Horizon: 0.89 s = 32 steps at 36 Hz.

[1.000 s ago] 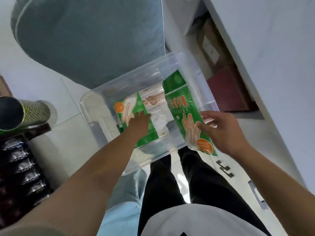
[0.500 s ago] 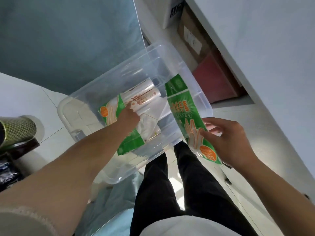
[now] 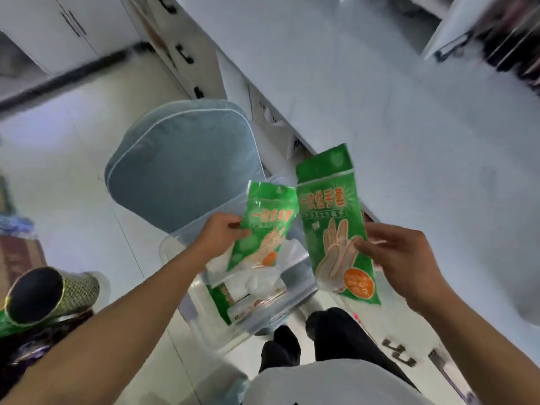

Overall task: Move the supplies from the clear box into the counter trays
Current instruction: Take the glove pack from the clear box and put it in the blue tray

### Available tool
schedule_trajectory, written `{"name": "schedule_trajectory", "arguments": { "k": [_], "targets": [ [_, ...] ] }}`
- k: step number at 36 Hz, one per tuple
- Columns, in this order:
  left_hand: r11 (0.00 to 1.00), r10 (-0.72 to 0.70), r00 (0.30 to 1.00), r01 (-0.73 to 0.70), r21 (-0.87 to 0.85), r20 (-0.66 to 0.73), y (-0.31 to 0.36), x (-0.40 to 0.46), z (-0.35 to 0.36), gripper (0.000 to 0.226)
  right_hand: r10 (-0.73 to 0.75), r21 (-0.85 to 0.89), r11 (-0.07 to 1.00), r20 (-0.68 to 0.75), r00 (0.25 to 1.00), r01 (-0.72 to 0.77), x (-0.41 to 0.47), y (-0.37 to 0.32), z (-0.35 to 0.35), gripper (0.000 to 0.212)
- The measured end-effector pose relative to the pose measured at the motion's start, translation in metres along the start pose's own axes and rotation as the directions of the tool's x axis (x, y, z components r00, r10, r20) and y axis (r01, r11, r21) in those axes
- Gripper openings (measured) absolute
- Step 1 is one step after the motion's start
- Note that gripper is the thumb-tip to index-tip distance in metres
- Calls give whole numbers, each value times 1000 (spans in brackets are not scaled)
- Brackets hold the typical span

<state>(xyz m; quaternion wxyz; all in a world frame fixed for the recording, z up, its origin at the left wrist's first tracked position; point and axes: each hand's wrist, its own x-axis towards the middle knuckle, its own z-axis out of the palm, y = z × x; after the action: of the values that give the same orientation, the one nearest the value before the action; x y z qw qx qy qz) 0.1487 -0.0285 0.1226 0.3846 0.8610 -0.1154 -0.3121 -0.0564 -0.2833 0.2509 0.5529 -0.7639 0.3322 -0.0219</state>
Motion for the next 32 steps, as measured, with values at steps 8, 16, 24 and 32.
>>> {"name": "schedule_trajectory", "arguments": {
  "k": [8, 16, 24, 32],
  "targets": [
    [572, -17, 989, -109, -813, -145, 72, -67, -29, 12, -108, 375, 924, 74, 991, 73, -9, -57, -34, 21],
    [418, 12, 997, -69, -906, -71, 105, -108, -35, 15, -253, 472, 880, 383, 889, 47, -1, -116, -20, 26],
    [320, 124, 992, -62, -946, -23, 109, -154, -8, 26, -134, 311, 950, 279, 951, 42, 3, -103, -3, 15],
    [305, 80, 997, -23, -952, 2, 113, -182, 31, 26, -1, 236, 965, 444, 896, -116, -2, -71, -31, 15]
  ]
}}
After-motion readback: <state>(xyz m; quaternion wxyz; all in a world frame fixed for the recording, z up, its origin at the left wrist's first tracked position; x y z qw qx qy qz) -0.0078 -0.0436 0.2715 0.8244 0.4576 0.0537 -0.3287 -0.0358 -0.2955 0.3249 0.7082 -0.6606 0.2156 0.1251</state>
